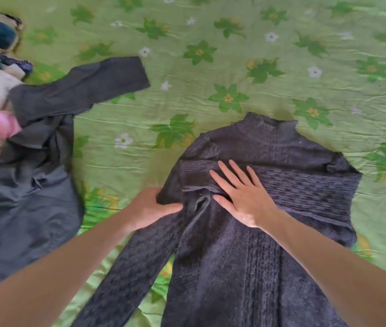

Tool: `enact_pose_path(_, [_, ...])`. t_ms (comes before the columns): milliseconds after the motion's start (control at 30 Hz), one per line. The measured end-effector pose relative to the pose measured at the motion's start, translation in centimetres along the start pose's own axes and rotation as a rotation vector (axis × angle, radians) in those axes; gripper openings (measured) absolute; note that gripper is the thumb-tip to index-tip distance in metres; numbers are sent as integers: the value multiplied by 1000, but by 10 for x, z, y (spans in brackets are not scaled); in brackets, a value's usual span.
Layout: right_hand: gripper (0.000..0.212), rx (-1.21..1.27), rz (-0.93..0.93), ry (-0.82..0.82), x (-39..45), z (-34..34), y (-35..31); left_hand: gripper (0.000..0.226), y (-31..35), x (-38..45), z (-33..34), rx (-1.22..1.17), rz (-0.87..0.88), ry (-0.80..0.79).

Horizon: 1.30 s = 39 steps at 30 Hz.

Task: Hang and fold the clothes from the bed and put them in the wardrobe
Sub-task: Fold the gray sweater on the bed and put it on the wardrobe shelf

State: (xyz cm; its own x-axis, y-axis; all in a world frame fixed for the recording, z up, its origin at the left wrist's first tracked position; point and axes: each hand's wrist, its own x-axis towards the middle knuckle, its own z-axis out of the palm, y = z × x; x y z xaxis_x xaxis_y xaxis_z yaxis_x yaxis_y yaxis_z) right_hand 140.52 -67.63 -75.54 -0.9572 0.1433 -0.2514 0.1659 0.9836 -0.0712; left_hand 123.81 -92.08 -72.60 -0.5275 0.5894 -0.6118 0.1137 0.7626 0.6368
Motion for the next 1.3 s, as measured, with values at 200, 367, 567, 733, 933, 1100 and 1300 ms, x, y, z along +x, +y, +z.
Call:
enact_pose_path(200, [71, -47, -10, -44, 1, -7, 3, 25, -48, -47, -39, -178, -181, -239])
enact_pose_path(367, [73, -88, 12, -101, -1, -20, 0, 43, -73, -69, -100, -216, -181, 153])
enact_pose_path(567, [84, 31, 126, -67, 6, -45, -35, 96, -83, -98, -144, 73, -311, -382])
enact_pose_path(733, [64, 148, -48, 109, 33, -67, -109, 52, -85, -105, -146, -48, -148, -182])
enact_pose_path(933, [54, 83, -404, 53, 81, -73, -210, 26, -99, -115, -155, 71, -12, -14])
enact_pose_path(1100, [30, 191, -294, 71, 98, -71, -240, 38, -117, -135, -171, -13, -27, -48])
enact_pose_path(1300, [32, 175, -201, 28, 103, -69, -234, 28, -156, -161, -192, 116, -73, -105])
